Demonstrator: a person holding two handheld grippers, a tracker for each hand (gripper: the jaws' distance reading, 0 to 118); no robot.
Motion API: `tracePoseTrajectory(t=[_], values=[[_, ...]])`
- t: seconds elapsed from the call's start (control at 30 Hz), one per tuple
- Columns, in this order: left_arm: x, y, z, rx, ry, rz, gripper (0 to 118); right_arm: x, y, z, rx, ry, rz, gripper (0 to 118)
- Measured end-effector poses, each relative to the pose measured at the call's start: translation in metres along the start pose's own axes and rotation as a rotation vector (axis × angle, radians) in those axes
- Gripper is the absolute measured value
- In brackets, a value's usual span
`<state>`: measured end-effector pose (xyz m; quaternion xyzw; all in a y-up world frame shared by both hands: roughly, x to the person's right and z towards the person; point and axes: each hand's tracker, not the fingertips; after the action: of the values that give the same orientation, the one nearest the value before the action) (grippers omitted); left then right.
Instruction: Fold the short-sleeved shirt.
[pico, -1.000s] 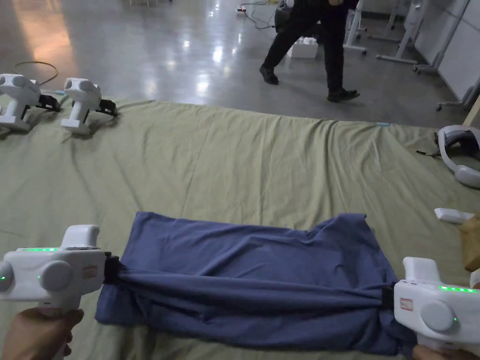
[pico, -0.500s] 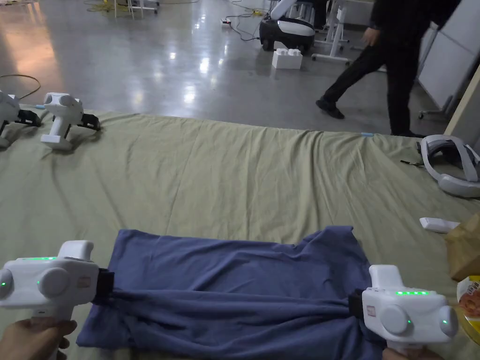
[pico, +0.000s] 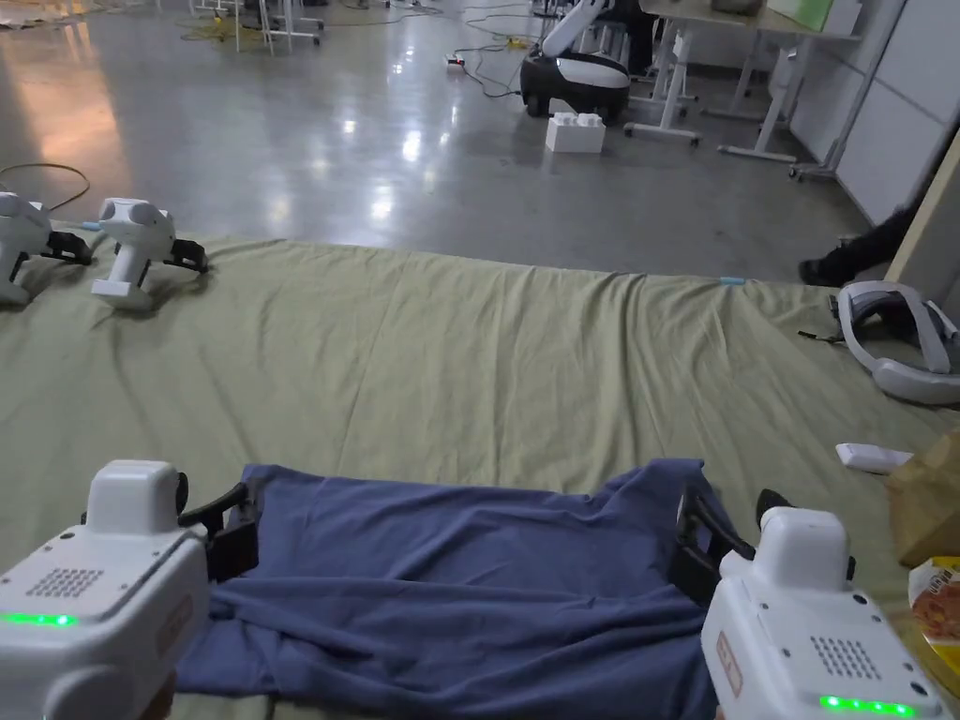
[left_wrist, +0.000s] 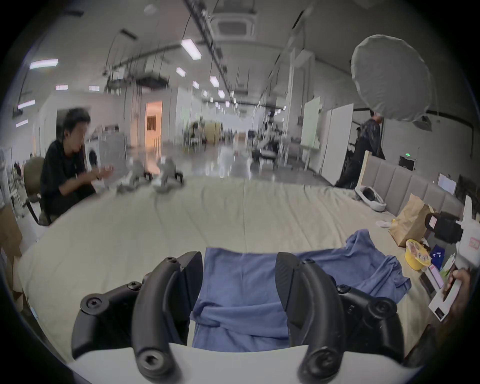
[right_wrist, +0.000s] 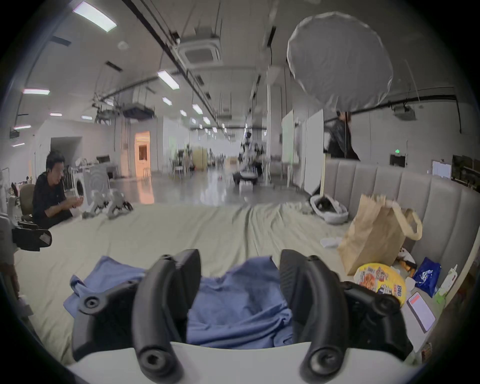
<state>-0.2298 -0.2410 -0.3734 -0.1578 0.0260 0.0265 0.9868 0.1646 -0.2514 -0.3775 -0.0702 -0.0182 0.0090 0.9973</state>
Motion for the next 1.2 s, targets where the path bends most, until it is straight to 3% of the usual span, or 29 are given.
tracePoseTrajectory(t=[0.03, 0.07, 0.1, 0.2, 0.3, 0.47, 0.63, 0.87, 0.9, 1.0, 1.03, 1.2], values=[[0.004, -0.001, 0.008, 0.026, -0.005, -0.014, 41, -0.004, 0.000, 0.008, 0.026, -0.006, 0.011, 17], [-0.008, -0.012, 0.002, 0.038, -0.010, -0.024, 13, -0.008, 0.000, 0.014, 0.046, -0.021, 0.028, 15], [-0.006, -0.013, 0.005, 0.042, -0.012, -0.032, 7, -0.011, 0.000, 0.018, 0.054, -0.042, 0.050, 14], [-0.002, -0.021, 0.020, 0.076, 0.006, -0.037, 5, -0.015, 0.001, 0.031, 0.073, 0.013, 0.038, 12], [-0.005, -0.024, 0.026, 0.083, -0.009, -0.039, 2, -0.020, 0.000, 0.038, 0.085, -0.004, 0.076, 10], [-0.004, -0.030, 0.038, 0.071, 0.016, -0.076, 2, -0.022, 0.001, 0.040, 0.086, 0.000, 0.073, 9], [-0.039, -0.050, 0.010, -0.106, 0.073, -0.029, 2, -0.020, -0.003, 0.035, 0.055, -0.008, 0.064, 9], [-0.072, -0.064, -0.035, -0.406, 0.022, 0.118, 2, -0.014, -0.016, 0.026, -0.037, 0.005, 0.079, 9], [-0.074, -0.064, -0.042, -0.450, 0.011, 0.118, 7, -0.013, -0.019, 0.026, -0.050, 0.010, 0.084, 9], [-0.069, -0.061, -0.056, -0.555, -0.011, 0.125, 58, -0.011, -0.024, 0.023, -0.077, 0.006, 0.101, 9], [-0.069, -0.063, -0.063, -0.585, -0.029, 0.143, 68, -0.010, -0.026, 0.023, -0.084, 0.007, 0.100, 9], [-0.058, -0.076, -0.090, -0.784, 0.044, 0.094, 73, -0.005, -0.035, 0.019, -0.134, 0.001, 0.100, 9]])
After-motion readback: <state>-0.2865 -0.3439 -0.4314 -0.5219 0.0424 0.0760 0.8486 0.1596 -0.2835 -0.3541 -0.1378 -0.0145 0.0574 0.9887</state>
